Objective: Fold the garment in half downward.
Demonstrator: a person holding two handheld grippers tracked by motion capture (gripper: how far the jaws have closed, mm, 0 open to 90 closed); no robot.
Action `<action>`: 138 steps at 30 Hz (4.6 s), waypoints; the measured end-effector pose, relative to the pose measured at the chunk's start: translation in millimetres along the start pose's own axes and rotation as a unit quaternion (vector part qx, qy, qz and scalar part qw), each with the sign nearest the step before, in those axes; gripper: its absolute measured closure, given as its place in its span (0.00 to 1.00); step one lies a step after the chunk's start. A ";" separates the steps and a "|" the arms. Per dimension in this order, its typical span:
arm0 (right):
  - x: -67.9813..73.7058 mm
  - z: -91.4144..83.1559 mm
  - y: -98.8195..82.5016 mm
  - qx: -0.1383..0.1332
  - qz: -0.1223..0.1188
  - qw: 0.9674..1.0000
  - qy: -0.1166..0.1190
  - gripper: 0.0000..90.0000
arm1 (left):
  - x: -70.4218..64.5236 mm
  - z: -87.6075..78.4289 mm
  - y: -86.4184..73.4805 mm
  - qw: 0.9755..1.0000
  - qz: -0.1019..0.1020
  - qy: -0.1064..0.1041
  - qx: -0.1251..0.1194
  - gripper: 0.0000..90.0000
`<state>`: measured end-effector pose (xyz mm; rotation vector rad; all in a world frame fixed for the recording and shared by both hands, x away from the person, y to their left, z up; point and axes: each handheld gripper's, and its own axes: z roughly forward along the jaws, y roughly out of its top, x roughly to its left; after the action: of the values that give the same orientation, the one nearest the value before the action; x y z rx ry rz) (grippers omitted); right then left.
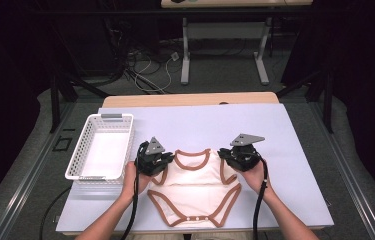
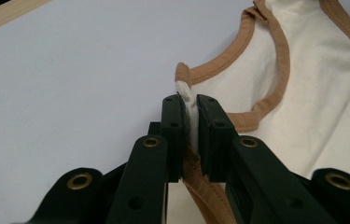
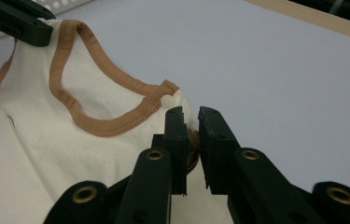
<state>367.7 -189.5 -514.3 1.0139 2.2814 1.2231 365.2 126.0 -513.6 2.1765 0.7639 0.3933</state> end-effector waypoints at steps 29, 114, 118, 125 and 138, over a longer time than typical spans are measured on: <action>21.1 -18.4 -3.2 -0.003 -0.021 1.000 0.022 0.91 | -12.1 -22.3 -12.7 1.000 0.009 -0.015 -0.002 0.91; 53.6 -42.6 -25.6 0.025 -0.048 0.997 0.059 0.91 | -39.4 -47.9 -50.5 0.998 -0.001 -0.067 0.008 0.90; 50.8 -48.0 -24.9 0.021 -0.045 0.997 0.055 0.91 | -43.3 -48.3 -50.8 0.997 -0.007 -0.073 0.001 0.90; 48.0 -56.7 -24.7 0.004 -0.044 0.998 0.046 0.91 | -46.1 -51.3 -50.6 0.997 -0.008 -0.082 0.000 0.90; 46.9 -70.8 -22.8 -0.007 -0.052 0.997 0.051 0.91 | -49.8 -49.0 -55.3 0.996 -0.017 -0.090 0.001 0.89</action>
<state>283.7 -203.7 -492.5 0.8342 2.3676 1.2725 280.5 150.9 -525.5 2.1632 0.6990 0.1757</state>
